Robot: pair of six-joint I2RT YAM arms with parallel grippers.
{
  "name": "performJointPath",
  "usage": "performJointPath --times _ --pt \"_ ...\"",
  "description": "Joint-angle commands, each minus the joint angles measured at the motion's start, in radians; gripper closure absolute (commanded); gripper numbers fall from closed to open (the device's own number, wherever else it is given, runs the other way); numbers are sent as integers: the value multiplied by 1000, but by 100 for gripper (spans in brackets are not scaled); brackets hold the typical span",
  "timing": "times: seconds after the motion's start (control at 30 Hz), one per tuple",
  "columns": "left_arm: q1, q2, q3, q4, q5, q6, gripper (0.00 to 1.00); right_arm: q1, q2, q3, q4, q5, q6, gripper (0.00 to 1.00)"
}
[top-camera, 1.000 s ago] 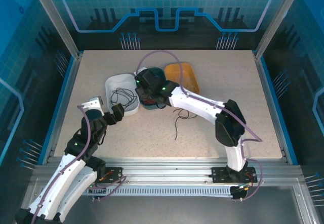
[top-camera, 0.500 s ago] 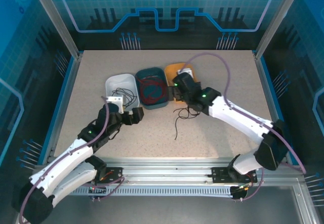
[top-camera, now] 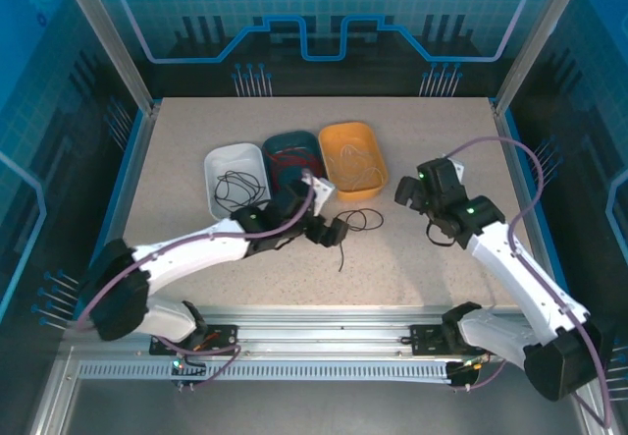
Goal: Untangle the cables
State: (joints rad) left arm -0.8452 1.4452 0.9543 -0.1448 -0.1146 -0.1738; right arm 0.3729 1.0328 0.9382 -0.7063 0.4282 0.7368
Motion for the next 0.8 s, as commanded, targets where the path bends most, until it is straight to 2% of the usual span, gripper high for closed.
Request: performJointPath --times 0.0,0.1,0.37,0.57,0.77 --pt "-47 104 110 -102 -10 105 1 -68 -62 -32 -75 -43 38 0" --pt "-67 196 182 -123 12 114 2 -116 -102 -53 -100 -59 44 0" --pt "-85 397 373 -250 56 140 17 -167 -133 -102 -98 -100 48 0" --pt "-86 548 523 -417 -8 128 26 -168 -128 -102 -95 -105 49 0" --pt "-88 597 540 -415 -102 158 34 -171 -129 -104 -89 -109 44 0"
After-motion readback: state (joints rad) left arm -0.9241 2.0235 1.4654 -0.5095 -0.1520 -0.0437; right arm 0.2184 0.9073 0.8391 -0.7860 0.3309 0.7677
